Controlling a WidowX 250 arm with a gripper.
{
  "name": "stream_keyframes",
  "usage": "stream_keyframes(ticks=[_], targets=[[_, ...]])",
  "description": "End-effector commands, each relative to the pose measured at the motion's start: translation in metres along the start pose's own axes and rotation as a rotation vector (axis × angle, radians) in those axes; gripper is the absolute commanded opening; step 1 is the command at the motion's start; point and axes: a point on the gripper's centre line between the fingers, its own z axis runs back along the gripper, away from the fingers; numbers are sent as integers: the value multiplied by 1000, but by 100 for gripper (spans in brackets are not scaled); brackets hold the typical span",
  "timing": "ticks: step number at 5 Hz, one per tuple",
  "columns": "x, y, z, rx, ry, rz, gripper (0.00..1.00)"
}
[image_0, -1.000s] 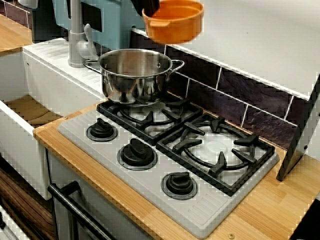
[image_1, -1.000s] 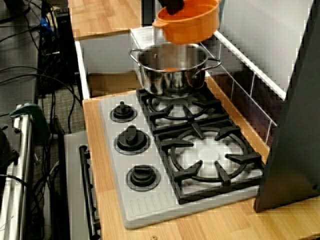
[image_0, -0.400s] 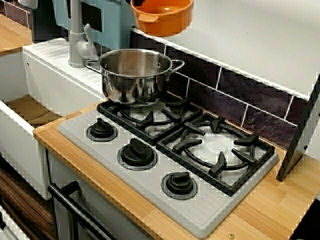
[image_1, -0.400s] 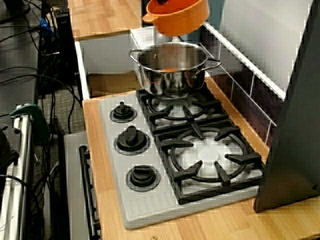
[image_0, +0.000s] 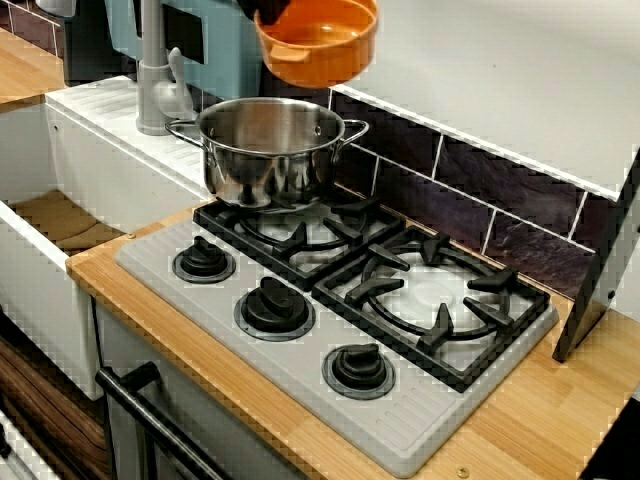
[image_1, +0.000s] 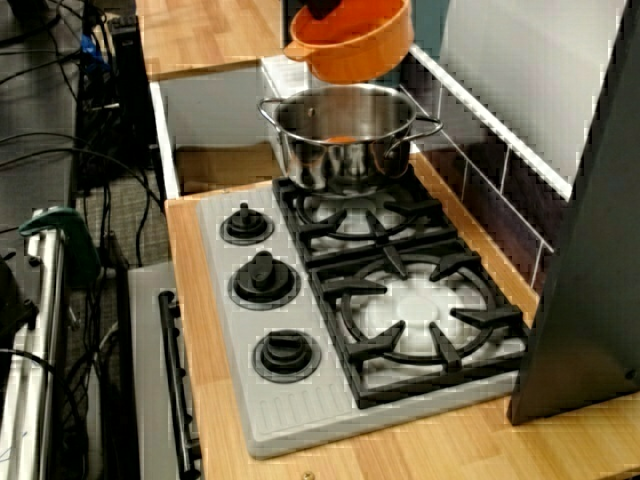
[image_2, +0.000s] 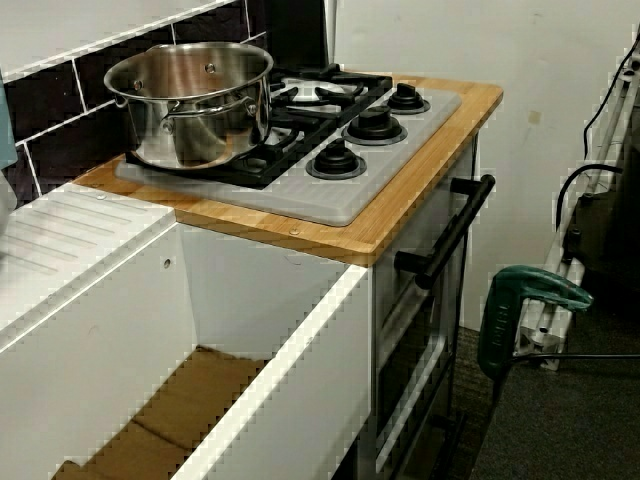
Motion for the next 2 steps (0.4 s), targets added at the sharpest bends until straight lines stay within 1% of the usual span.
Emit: stream_keyframes(ticks=[1,2], targets=[[1,3,21,79,-82,-52,0],[3,5,21,100,-64,-50,0]])
